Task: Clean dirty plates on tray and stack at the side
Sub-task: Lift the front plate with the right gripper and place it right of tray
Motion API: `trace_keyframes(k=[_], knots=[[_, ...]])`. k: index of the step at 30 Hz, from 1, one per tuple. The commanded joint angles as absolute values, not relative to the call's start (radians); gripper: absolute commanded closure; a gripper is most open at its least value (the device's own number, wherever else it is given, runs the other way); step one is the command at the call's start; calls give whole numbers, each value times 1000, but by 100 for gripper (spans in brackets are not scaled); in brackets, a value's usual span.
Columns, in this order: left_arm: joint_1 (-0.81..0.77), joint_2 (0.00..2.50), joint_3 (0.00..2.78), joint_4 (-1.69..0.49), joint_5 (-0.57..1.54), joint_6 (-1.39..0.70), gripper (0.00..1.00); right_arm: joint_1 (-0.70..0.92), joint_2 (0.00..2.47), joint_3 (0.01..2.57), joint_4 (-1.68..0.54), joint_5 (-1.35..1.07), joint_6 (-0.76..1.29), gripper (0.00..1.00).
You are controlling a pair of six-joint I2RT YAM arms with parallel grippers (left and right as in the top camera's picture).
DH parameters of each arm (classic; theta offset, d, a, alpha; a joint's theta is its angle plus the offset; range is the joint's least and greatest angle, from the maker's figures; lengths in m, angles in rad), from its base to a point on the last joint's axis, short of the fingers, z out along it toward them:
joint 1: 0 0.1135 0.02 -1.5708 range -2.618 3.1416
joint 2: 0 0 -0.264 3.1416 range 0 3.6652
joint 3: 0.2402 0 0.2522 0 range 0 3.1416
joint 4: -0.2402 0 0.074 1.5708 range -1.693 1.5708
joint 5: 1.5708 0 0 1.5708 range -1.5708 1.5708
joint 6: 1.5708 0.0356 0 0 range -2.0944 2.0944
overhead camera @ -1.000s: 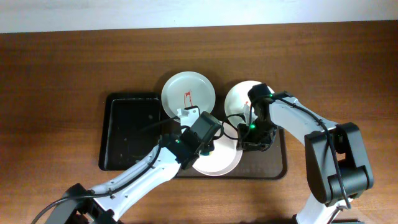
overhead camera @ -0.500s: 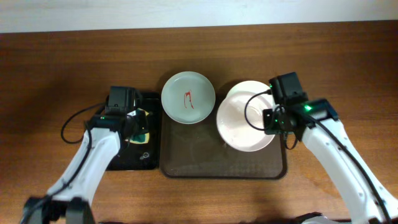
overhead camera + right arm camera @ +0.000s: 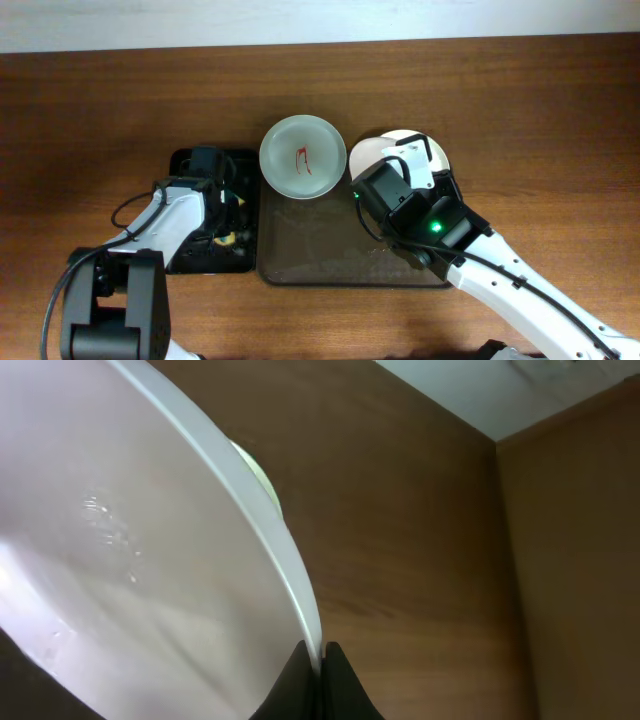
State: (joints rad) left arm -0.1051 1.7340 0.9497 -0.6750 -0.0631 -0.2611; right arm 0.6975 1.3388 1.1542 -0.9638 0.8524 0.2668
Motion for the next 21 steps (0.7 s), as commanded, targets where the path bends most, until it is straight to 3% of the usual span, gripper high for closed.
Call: trace_keyframes(k=[1,3,4,5,8,11,12,15,19,21], knots=[[-102,1750,949,-691,-67,-256,100,707,1328,1175,-961,907,290,96],[-102,1750,950,-694,-67,-256,100,707,1328,1197,-961,911,290,96],[-102,1750,955,-694,-67,-256,48,705,1328,1216,-960,913,290,96],[-102,1750,967,-696,-66,-256,26,698,1328,1222,-951,917,303,96],[-102,1738,1053,-720,-67,-256,20,506,1328,1232,-939,676,376,96],[-102,1735,1076,-698,-67,-256,13,126,1328,1232,-938,293,376,96],[-102,1735,1076,-690,-67,-255,12,59,1328,1232,-937,235,376,96],[-102,1769,1074,-624,-65,-255,14,-348,1382,1232,-952,21,376,96],[-103,1832,1074,-590,-47,-255,44,-492,1503,1231,-965,11,376,96],[-103,1840,1074,-587,-48,-255,72,-524,1579,1231,-962,21,376,96]])
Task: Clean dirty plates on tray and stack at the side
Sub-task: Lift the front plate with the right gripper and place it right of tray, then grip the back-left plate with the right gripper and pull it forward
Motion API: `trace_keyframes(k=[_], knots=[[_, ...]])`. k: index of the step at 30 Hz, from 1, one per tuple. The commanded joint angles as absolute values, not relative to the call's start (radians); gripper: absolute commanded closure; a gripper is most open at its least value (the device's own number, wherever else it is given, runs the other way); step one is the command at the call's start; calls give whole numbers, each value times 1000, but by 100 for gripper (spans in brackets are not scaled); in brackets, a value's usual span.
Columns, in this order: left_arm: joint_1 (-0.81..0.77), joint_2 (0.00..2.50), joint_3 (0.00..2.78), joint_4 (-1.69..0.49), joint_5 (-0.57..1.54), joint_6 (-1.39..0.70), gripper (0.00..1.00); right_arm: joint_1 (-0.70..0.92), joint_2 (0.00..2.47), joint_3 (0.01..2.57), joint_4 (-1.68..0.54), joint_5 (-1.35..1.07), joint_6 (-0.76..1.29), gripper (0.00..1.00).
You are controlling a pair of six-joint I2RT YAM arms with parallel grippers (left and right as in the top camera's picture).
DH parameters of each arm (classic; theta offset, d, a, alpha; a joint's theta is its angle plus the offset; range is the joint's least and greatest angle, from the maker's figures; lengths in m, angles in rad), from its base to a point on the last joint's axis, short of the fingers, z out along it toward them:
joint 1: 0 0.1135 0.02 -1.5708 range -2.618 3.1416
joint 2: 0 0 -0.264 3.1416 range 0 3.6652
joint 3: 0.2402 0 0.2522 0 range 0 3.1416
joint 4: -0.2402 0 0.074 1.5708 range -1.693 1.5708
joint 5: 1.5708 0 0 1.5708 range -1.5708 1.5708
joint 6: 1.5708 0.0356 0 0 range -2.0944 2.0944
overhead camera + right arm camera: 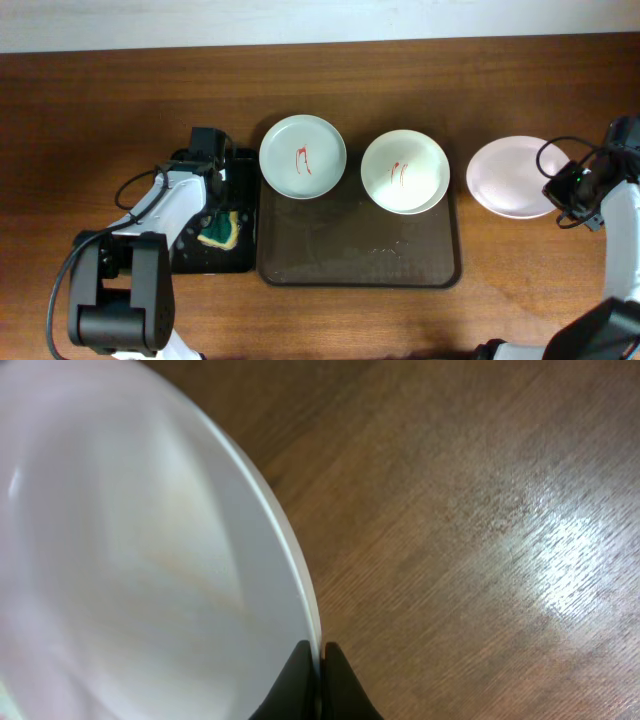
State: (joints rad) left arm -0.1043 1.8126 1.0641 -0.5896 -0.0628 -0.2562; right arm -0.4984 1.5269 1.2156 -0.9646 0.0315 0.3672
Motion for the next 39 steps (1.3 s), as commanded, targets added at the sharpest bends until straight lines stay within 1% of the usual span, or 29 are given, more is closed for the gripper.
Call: trace_keyframes(k=[1,2,4,5,6,7,8,9,10,11,13,14,15,17,19,20,23,24,26,28,31,32,33,35,37,39], knots=[[-103,1840,1074,-583,-47,-255,92,-529,1608,1231,-961,37,376,96],[-103,1840,1074,-583,-48,-255,100,-532,1630,1231,-960,38,376,96],[-103,1840,1075,-582,-48,-255,100,-530,1658,1231,-951,37,376,95],[-102,1837,1084,-584,-48,-255,100,-530,1658,1231,-942,19,376,90],[-102,1822,1094,-585,-47,-255,100,-530,1658,1231,-930,-47,375,77],[-102,1800,1106,-593,-47,-255,32,-530,1658,1231,-918,-118,357,58],[-102,1768,1120,-609,-48,-255,24,-529,1657,1232,-908,-196,318,47],[-102,1743,1126,-627,-48,-255,23,-522,1657,1237,-907,-250,290,45],[-102,1705,1127,-677,-48,-256,22,-484,1653,1258,-909,-356,231,45],[-102,1691,1127,-723,-48,-256,20,-439,1647,1280,-923,-396,197,44],[-102,1690,1126,-823,-47,-256,18,-273,1642,1346,-976,-415,113,44],[-102,1690,1123,-851,-47,-256,18,-185,1642,1359,-979,-414,103,44],[-102,1690,1107,-855,-47,-256,13,-63,1643,1361,-949,-412,101,41],[-102,1690,1079,-854,-40,-256,12,80,1646,1360,-881,-407,101,36],[-102,1690,1066,-850,-40,-256,12,229,1668,1360,-787,-370,113,35],[-102,1690,1065,-850,-40,-256,12,285,1696,1360,-752,-349,120,36],[-102,1690,1065,-846,-40,-256,12,381,1813,1360,-624,-274,245,37],[-102,1690,1065,-846,-40,-257,12,398,1860,1360,-559,-261,245,42],[-102,1690,1065,-846,-40,-256,12,403,1912,1360,-481,-190,292,43],[-102,1690,1065,-846,-40,-256,12,412,1967,1360,-418,-178,302,46],[-102,1690,1065,-846,-40,-257,12,421,2027,1360,-400,-171,339,59],[-102,1690,1065,-846,-40,-257,12,422,2035,1360,-401,-176,356,61],[-102,1690,1065,-846,-40,-257,12,424,2038,1360,-407,-186,357,73],[-102,1690,1065,-846,-40,-257,12,432,2038,1360,-433,-191,357,82],[-102,1690,1065,-846,-40,-257,12,432,2037,1360,-532,-199,357,95],[-102,1690,1065,-846,-40,-257,12,432,2014,1360,-684,-226,357,96]])
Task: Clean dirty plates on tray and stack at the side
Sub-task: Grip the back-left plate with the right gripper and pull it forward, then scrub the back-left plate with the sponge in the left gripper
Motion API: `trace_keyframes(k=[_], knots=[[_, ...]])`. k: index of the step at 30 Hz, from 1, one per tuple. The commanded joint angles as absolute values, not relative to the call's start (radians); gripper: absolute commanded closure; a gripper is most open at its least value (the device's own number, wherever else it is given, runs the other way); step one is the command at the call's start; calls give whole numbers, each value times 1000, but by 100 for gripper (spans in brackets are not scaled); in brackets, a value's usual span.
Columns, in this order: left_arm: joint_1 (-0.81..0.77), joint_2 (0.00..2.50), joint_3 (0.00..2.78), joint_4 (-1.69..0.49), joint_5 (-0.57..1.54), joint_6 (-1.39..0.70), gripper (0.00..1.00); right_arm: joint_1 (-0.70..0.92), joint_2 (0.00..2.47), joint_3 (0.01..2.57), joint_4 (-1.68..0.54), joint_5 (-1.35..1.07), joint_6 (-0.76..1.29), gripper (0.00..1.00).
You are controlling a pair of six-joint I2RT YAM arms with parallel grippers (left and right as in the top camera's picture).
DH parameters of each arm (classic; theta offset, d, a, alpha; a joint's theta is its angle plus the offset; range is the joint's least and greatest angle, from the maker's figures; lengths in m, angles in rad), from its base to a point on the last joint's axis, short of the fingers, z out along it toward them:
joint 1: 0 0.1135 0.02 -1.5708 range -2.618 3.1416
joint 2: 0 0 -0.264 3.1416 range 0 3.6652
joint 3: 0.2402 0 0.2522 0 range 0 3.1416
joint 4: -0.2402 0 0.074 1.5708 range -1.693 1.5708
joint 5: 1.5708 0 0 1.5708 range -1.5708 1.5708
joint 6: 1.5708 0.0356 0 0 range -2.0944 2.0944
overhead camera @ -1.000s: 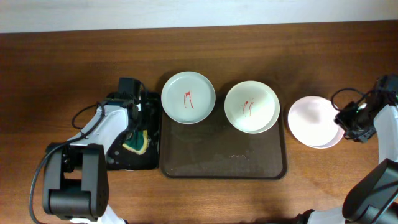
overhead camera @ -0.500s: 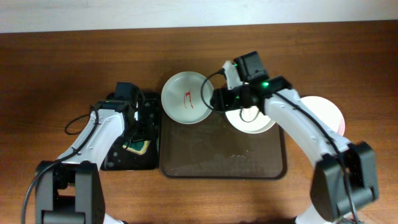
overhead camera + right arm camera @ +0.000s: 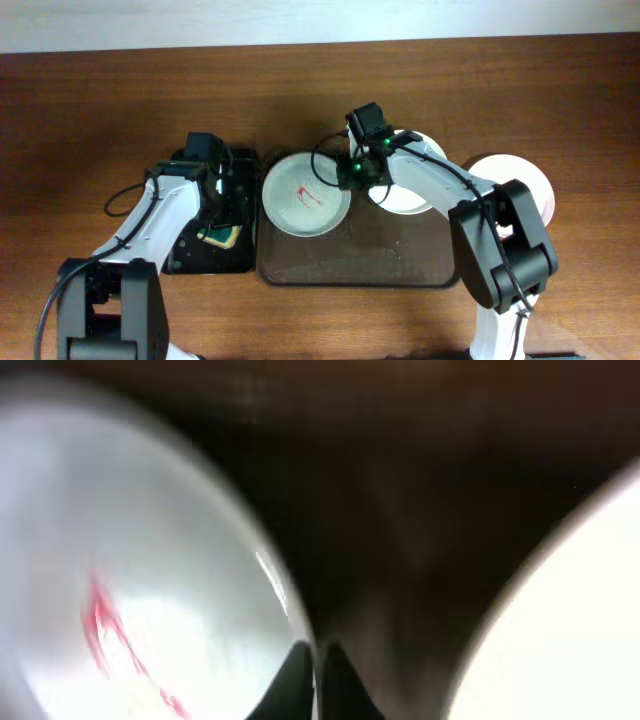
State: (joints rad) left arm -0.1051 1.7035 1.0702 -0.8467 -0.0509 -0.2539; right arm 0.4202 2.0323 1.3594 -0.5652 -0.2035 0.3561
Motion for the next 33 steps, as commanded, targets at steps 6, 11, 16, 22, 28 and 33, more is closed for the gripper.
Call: trace_keyframes(k=[6,11,16,22,28,33], knots=[[-102,1690,1065,-835,-39,-257,12,431,1994,1360,-923,-337,356,59],[-103,1690,1065,-835,-16,-256,21,432,1997,1358,-822,-253,357,92],[-103,1690,1050,-805,-14,-256,24,432,1998,1312,-837,-254,357,96],[-103,1690,895,-646,-14,-256,93,432,1998,1312,-838,-254,357,96],[-101,1568,955,-642,-26,-256,100,432,1998,1312,-844,-254,357,96],[-101,1424,958,-533,-53,-139,100,432,1998,1312,-844,-253,357,96]])
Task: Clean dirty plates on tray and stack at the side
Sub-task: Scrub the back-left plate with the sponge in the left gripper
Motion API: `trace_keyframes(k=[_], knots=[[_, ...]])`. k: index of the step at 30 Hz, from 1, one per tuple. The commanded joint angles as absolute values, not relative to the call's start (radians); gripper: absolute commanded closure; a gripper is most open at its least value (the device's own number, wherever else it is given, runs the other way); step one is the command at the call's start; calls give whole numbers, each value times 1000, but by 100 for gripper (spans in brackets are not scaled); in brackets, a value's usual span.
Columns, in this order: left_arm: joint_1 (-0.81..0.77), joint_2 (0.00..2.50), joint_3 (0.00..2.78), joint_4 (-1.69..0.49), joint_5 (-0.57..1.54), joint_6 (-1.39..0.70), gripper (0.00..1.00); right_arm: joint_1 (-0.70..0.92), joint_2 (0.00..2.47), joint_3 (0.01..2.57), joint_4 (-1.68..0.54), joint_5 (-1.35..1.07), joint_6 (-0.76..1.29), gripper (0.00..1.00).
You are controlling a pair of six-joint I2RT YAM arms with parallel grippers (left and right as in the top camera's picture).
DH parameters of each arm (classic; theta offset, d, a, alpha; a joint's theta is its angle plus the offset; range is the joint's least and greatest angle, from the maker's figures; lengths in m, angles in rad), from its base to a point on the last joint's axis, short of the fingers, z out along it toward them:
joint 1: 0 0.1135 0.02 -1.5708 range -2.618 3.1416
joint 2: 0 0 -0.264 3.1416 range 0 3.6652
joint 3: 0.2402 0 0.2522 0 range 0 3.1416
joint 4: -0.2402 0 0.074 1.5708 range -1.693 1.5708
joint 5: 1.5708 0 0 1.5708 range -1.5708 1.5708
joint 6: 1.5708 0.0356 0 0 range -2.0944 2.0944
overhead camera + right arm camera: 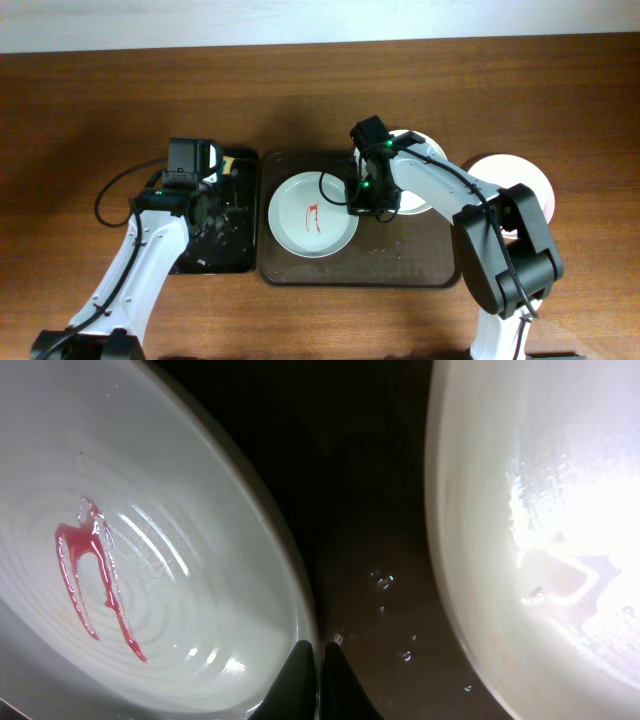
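Note:
A pale plate with a red smear (312, 215) lies in the left half of the dark tray (400, 262). My right gripper (358, 206) is shut on its right rim. The right wrist view shows the same plate (150, 560) with the black fingertips (303, 665) pinching its edge, gripper (320, 657). A second pale plate (418, 148) sits at the tray's back right, mostly under my right arm; it is also in the wrist view (540, 510), wet with drops. A clean white plate (528, 180) rests on the table to the right. My left gripper (205, 203) hangs over the black tray.
The black tray (210, 255) lies left of the dark tray and touches it. A yellow bit (229, 159) shows at its back edge. The dark tray floor (370, 510) is wet. Bare wooden table (90, 120) surrounds everything.
The smeared plate has moved from the tray's back left edge toward the front, with my right gripper still on its rim. My left arm has shifted left; the sponge seen in the black tray no longer shows.
My right gripper first held a clean white plate by the rim above the tray. Then that plate lay on the table at the right, still gripped. Later the gripper was at the left smeared plate's rim, and now that plate sits further into the tray.

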State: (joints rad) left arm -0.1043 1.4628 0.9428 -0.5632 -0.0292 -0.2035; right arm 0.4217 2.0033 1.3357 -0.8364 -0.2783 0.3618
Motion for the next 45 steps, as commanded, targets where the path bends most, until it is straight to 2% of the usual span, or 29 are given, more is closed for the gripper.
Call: trace_keyframes(k=[1,3,6,17,20,26,29,30,33,38,42,43,45], knots=[[-102,1404,958,-509,-128,-137,100,432,1998,1312,-842,-253,357,96],[-102,1353,958,-436,-213,-95,100,432,1998,1312,-838,-253,357,96],[-102,1273,958,-374,-237,-95,100,432,1998,1312,-832,-253,357,96],[-102,1245,958,-390,-233,-96,100,432,1998,1312,-829,-253,357,96],[-102,1279,946,-487,-232,-135,100,432,1998,1312,-830,-253,357,96],[-102,1594,946,-659,-52,-224,100,432,1998,1312,-830,-254,357,96],[-104,1573,1000,-723,-14,-223,100,432,1998,1312,-830,-254,357,96],[-109,1541,1041,-742,83,-223,100,432,1998,1312,-830,-254,357,96],[-197,1504,1062,-651,329,-250,100,432,1998,1312,-830,-254,357,96],[-394,1627,1061,-540,331,-513,100,432,1998,1312,-830,-254,357,96],[-492,1802,1061,-413,352,-638,100,432,1998,1312,-830,-254,357,96],[-497,1839,1061,-413,336,-636,100,432,1998,1312,-830,-254,357,96],[-495,1879,1061,-495,153,-637,100,432,1998,1312,-832,-254,357,96]])
